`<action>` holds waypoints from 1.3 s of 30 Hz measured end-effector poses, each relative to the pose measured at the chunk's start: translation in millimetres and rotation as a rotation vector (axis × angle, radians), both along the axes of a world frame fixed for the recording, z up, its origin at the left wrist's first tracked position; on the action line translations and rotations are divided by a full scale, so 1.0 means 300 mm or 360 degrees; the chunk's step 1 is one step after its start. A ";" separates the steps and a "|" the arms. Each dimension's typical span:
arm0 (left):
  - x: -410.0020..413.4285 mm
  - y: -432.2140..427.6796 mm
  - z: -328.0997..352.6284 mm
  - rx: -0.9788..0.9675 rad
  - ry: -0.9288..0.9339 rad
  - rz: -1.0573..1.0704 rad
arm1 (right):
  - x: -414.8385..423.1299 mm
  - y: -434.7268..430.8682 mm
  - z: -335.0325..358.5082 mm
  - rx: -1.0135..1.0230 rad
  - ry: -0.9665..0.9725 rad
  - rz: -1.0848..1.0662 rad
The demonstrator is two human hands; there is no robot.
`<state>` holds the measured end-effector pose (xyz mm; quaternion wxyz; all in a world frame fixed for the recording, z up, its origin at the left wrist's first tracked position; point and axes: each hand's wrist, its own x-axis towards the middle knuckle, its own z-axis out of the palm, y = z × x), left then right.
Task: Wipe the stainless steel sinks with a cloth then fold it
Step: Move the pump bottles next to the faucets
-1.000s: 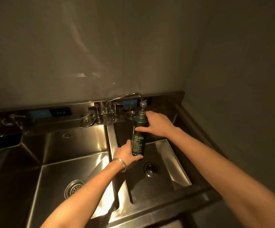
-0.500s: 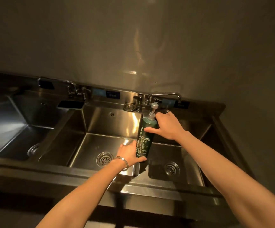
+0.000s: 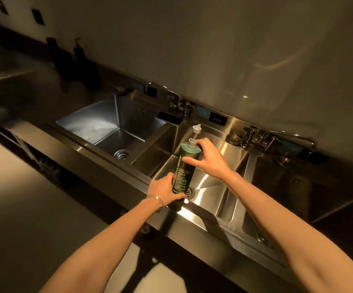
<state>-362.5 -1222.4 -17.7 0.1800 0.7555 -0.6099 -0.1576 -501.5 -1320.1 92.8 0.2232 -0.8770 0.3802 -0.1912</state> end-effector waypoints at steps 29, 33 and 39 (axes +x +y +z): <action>1.330 0.253 0.036 -0.0058 0.0374 0.0317 | 1.373 0.237 0.009 0.0173 -0.0405 0.0210; 1.433 0.180 0.029 -0.0143 0.0486 0.0357 | 1.498 0.157 0.003 0.0220 -0.0455 0.0210; 1.638 0.003 0.047 -0.0133 0.0517 0.0406 | 1.694 -0.028 0.020 0.0323 -0.0538 0.0197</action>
